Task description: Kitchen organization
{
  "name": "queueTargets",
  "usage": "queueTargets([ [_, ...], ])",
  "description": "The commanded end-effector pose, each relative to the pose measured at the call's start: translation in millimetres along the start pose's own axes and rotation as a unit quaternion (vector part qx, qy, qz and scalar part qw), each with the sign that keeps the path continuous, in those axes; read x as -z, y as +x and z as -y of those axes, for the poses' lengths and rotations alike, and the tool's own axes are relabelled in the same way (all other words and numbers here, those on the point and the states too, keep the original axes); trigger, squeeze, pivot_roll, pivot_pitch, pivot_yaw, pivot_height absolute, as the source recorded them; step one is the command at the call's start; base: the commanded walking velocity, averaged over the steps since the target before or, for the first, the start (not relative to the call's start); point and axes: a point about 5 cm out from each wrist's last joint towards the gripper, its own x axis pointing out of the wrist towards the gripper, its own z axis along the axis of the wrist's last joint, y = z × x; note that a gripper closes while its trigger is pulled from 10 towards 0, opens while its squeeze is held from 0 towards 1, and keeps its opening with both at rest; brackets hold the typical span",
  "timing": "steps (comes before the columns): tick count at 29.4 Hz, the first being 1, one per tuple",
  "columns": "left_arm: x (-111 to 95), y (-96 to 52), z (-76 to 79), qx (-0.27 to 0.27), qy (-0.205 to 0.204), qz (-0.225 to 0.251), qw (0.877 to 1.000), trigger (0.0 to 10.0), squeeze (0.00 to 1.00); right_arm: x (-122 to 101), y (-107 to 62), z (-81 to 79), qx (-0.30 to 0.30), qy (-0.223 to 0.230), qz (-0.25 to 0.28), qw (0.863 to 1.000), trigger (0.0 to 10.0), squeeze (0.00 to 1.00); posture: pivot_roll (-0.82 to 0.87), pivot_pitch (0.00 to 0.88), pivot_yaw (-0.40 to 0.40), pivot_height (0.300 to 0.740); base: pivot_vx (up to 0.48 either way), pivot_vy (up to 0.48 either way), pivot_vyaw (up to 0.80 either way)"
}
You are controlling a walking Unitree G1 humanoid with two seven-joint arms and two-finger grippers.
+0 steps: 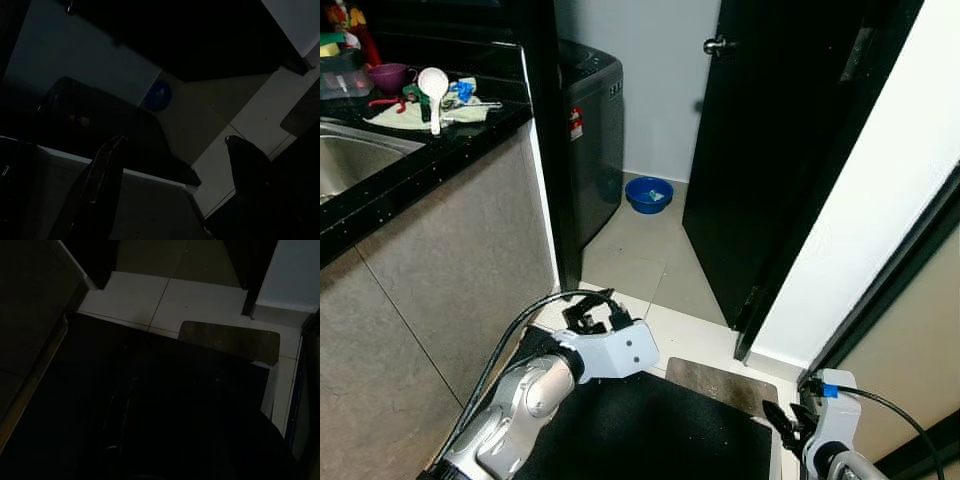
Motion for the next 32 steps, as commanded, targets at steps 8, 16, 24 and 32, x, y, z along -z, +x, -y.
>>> queueTargets([
  [8,-0.2,-0.9,-5.5,-0.001,0.007,-0.002,1.000,10.0,0.00,0.2,0.0,-1.6,-0.004,-0.002,-0.003,1.000,10.0,0.00,0.06,0.000,-0.044,0.740,0.000,0.000,0.00],
  [16,0.2,-0.2,-5.5,-0.001,0.007,-0.002,1.000,10.0,0.00,-0.6,0.5,-1.7,-0.003,-0.001,-0.002,1.000,10.0,0.00,0.06,0.000,-0.047,0.740,0.000,0.000,0.00],
  [24,0.0,0.4,-5.9,0.000,0.007,-0.002,1.000,10.0,0.00,-2.3,1.1,-2.1,-0.003,0.000,0.000,1.000,10.0,0.00,0.06,0.000,-0.047,0.740,0.000,0.000,0.00],
  [32,0.2,0.0,-5.7,0.000,0.006,-0.002,1.000,10.0,0.00,-2.0,0.8,-1.9,-0.003,0.001,0.000,1.000,10.0,0.00,0.06,0.000,-0.044,0.740,0.000,0.000,0.00],
])
